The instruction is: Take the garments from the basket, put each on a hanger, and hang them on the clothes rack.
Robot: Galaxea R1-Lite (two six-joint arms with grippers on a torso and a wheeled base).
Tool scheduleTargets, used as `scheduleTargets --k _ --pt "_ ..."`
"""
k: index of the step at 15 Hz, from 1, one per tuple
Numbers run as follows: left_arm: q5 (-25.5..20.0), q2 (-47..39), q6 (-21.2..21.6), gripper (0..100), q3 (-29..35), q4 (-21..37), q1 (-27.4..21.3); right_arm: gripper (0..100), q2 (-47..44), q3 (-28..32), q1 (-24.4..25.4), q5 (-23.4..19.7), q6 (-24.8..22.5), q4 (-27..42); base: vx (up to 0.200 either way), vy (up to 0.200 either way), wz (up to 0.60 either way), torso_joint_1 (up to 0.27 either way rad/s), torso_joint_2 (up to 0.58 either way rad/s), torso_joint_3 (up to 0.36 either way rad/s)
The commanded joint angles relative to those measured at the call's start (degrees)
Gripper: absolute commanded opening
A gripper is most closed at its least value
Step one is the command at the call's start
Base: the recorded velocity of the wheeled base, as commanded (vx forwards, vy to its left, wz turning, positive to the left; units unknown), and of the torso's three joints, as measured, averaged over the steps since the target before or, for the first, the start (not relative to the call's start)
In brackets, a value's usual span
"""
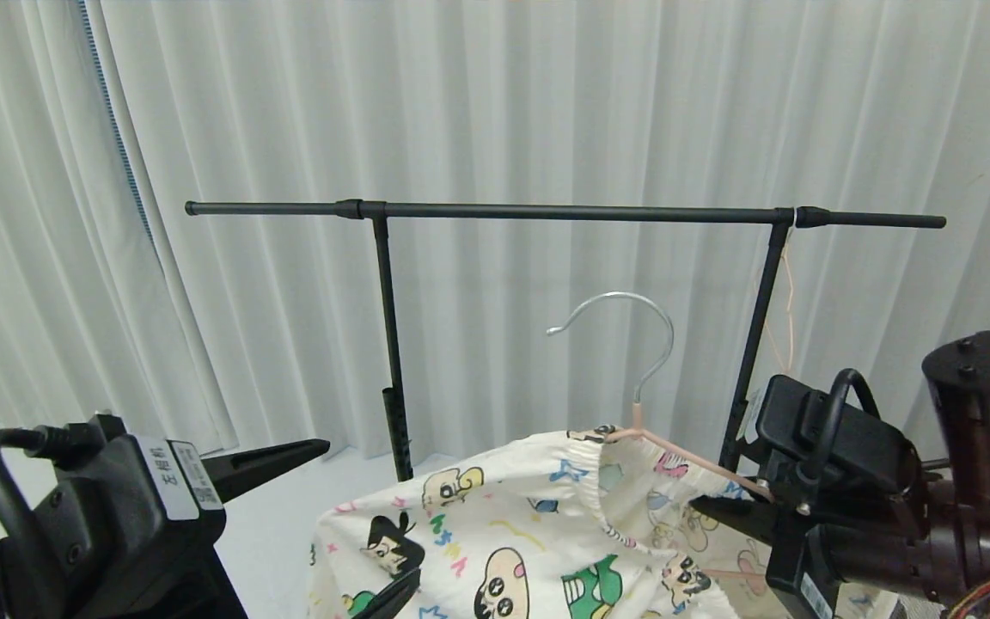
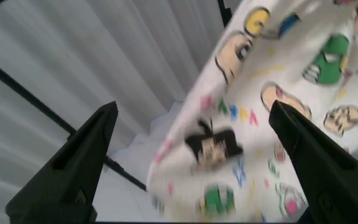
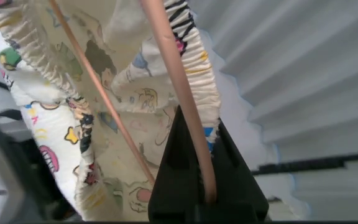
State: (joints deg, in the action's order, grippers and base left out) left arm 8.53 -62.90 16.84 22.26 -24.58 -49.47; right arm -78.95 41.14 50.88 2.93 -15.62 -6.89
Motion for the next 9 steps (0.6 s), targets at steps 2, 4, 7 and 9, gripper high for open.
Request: scheduleTargets --k 2,4,7,9 --pt "0.0 2.1 -0.2 100 -3.7 0.0 2.6 0 0.5 0.2 -1.9 0.2 -0.3 0.0 0.0 0.0 0.0 0.0 0.0 0.0" --pt "-0.2 3.8 -0.2 100 -10.0 0.0 9.0 0 0.9 0.3 -2.1 0.2 -2.4 -0.1 0.0 0.0 0.0 0.0 0.0 0.0" --pt "-1.5 2.4 -2.1 100 -14.3 0.0 15.4 0 0.7 1.3 -2.0 -0.3 -4.9 0.0 0.0 0.0 0.0 0.0 0.0 0.0" --pt "-4.1 1.6 -4.8 100 -14.4 0.0 15.5 0 0.5 1.7 -2.0 -0.7 -5.2 0.0 0.0 0.0 0.0 0.0 0.0 0.0"
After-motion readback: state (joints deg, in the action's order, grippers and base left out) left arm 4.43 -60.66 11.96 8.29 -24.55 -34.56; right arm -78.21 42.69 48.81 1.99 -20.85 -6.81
